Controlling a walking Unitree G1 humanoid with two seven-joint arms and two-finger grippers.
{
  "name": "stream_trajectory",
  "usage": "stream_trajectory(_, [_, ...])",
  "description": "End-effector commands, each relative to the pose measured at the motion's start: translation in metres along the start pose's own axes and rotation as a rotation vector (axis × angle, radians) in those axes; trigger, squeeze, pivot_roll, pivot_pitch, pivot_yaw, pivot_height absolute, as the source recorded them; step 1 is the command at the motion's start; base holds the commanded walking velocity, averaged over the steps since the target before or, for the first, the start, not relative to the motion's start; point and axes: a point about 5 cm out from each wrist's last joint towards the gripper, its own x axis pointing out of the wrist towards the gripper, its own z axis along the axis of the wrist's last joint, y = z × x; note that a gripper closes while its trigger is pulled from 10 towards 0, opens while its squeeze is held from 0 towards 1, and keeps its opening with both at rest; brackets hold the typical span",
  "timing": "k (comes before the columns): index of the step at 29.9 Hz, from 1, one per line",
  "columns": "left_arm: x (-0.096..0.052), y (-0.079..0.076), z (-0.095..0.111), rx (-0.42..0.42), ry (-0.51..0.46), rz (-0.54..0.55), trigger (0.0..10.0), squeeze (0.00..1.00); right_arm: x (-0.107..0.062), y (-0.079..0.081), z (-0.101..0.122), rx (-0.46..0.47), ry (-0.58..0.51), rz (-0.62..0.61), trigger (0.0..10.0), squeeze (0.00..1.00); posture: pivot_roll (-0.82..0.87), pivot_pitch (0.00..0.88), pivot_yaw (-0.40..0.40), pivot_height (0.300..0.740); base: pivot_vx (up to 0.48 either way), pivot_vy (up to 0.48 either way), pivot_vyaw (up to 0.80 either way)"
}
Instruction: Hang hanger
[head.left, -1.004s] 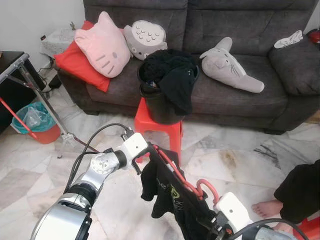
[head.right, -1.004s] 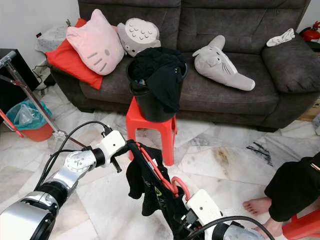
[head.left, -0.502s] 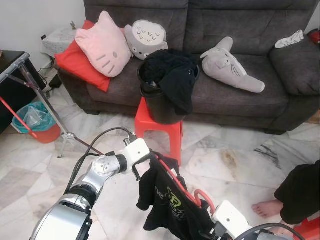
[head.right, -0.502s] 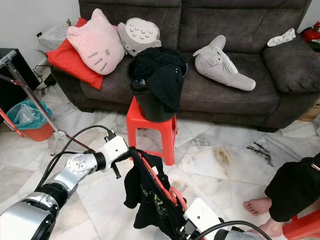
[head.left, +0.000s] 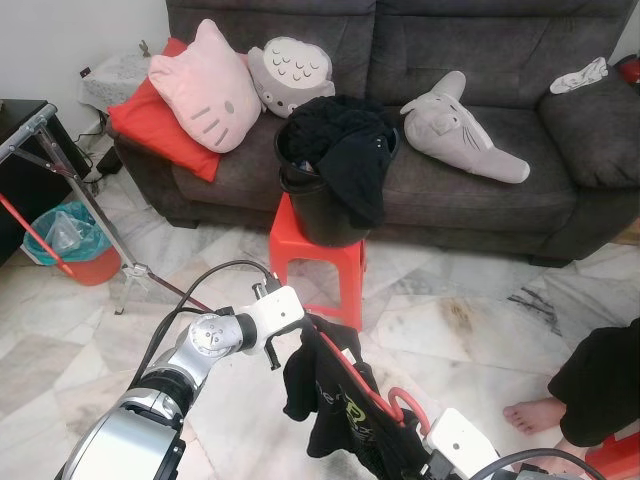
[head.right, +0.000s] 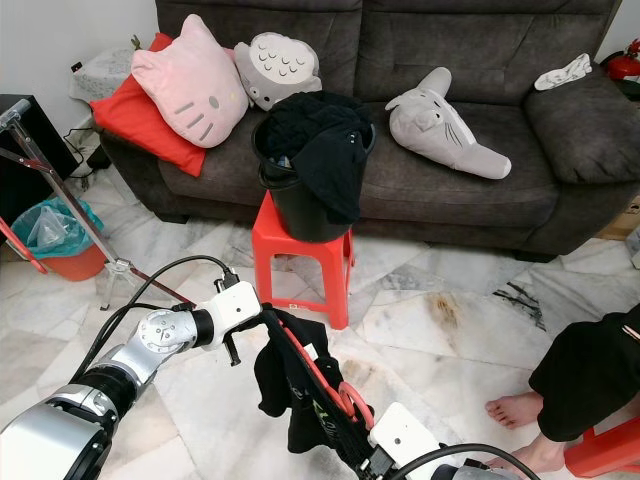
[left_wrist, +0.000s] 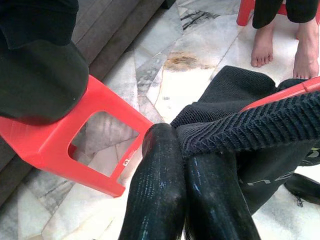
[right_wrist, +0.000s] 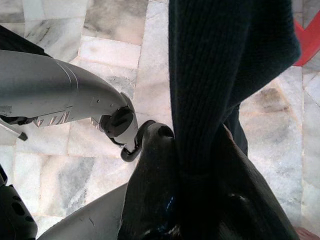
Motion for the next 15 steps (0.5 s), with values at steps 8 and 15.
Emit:
stream_trajectory(8, [-0.0263,0.0424,-0.0026,-0.007,0.018,0.189,10.0,0.0,-0.0017,0.0104,-0.0469,0.084,0.241,0.063,10.0,0.0,-0.06,0.075,0.055,0.74,0.0,0.0,0.0])
stream_trajectory(15, [-0.0259,0.0406,-0.0035,-0.009,0.021,0.173,10.0,0.0,-0.0018,0.01,-0.0463,0.082,0.243,0.062,10.0,0.0,-0.06,0.074,0.055,0.74,0.0,0.0,0.0])
